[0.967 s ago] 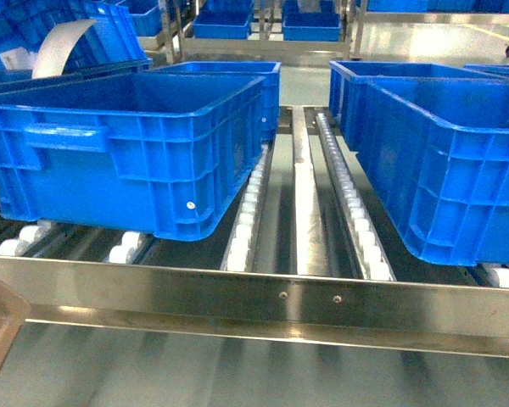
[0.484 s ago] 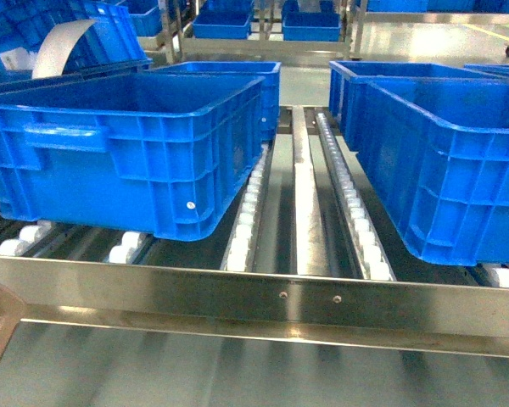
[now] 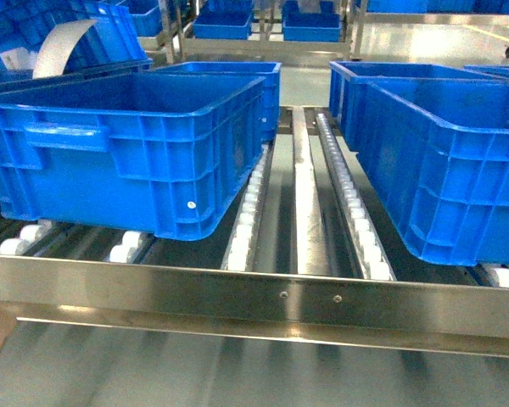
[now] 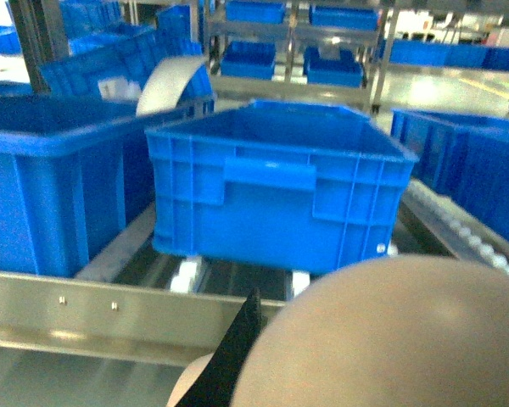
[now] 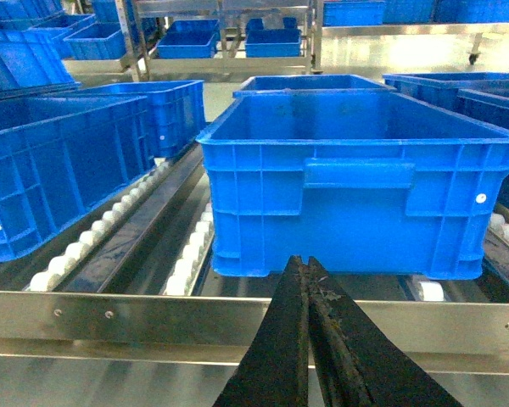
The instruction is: Place part in tray to right shelf
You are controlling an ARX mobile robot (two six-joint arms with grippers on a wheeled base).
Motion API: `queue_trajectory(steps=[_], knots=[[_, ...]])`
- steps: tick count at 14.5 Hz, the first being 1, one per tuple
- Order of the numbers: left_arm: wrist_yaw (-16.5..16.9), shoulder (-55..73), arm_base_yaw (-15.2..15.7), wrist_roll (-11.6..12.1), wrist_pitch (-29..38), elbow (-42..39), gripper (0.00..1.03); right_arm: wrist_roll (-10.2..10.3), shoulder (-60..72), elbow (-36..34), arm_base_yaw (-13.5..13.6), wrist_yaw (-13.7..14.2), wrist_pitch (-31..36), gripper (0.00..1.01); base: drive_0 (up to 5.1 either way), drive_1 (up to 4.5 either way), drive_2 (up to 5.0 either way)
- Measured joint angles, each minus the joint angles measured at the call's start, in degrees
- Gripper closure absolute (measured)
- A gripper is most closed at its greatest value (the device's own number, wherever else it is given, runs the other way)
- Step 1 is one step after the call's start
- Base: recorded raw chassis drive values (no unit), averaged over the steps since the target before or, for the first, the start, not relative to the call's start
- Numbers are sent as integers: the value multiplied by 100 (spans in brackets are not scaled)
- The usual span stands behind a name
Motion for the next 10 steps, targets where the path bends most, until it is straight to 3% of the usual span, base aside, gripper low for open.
queue_trajectory(steps=[4,5,8,9,10], knots=[[7,-2,0,11,-103,-7,91,0,0,0,0,2,-4,99,0,0,0],[2,-2,0,11,-125,-7,90,0,0,0,0,0,-2,91,0,0,0],[4,-2,0,11,-107,-7,90,0,0,0,0,0,-4,60,0,0,0],[4,-2,0,9,-107,-7,91,0,0,0,0,0,-4,25,0,0,0],[4,-2,0,9,-107,-7,91,0,0,0,0,0,-4,4,0,0,0]])
